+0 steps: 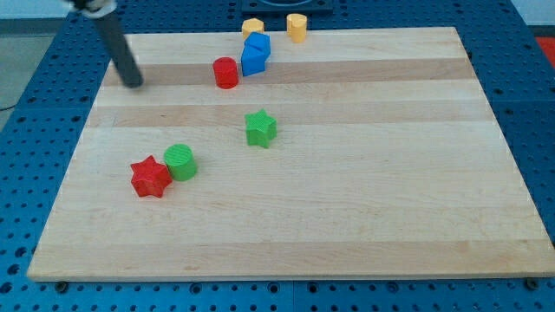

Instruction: Move the arm to the left of the yellow hexagon

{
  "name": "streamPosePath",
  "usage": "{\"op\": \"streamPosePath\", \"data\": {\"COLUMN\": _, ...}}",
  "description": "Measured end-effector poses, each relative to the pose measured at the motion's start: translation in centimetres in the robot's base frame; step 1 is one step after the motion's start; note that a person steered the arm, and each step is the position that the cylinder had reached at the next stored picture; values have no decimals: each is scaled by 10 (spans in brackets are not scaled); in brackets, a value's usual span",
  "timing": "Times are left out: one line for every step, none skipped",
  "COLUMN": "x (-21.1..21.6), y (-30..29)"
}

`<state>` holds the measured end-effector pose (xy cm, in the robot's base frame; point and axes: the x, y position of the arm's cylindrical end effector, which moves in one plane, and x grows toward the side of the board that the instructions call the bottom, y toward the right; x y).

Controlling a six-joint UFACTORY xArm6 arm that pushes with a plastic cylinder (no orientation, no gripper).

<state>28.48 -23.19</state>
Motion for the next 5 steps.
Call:
{"op": "streamPosePath", "data": {"x": -65, "y": 47}}
{"op": "streamPosePath", "data": {"x": -81, "y": 88}}
{"op": "streamPosePath", "data": {"x": -85, "y": 97}}
{"op": "streamPosePath", "data": {"x": -92, "y": 98}}
{"op": "streamPosePath", "data": {"x": -93, "y": 100}}
